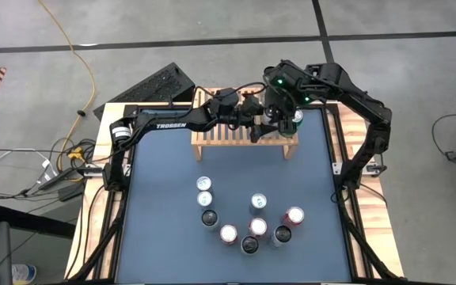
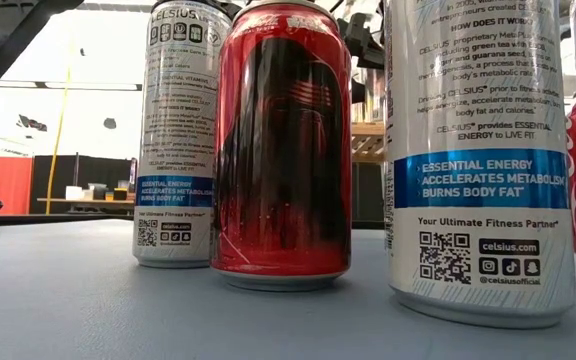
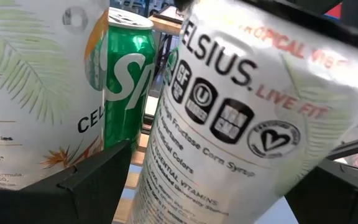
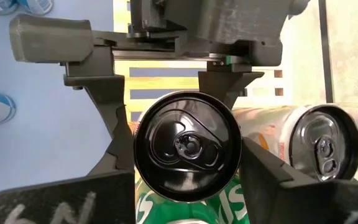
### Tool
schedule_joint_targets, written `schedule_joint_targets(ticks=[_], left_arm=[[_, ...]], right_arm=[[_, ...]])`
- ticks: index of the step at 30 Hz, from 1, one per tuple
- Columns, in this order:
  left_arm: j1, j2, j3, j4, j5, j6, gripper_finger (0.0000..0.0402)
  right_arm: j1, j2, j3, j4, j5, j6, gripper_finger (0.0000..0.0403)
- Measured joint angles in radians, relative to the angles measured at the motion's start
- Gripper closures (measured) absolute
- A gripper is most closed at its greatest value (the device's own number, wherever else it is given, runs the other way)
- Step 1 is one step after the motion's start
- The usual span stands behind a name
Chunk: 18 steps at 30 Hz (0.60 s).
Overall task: Place canned beverage on shelf
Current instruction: Put the white-yellow soda can on the shelf aligned with the other white-yellow soda can
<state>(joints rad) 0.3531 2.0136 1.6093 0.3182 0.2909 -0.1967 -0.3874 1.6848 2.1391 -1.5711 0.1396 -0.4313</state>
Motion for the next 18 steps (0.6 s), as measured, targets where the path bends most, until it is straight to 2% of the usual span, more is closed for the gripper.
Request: schedule_joint_targets(ticks=[18], left_arm=[[0.003, -0.005, 0.0, -0.057, 0.053, -0.016, 0.0041]], right_arm=[[-0.019, -0.019, -0.003, -0.01, -0.01, -0.015, 0.0247]])
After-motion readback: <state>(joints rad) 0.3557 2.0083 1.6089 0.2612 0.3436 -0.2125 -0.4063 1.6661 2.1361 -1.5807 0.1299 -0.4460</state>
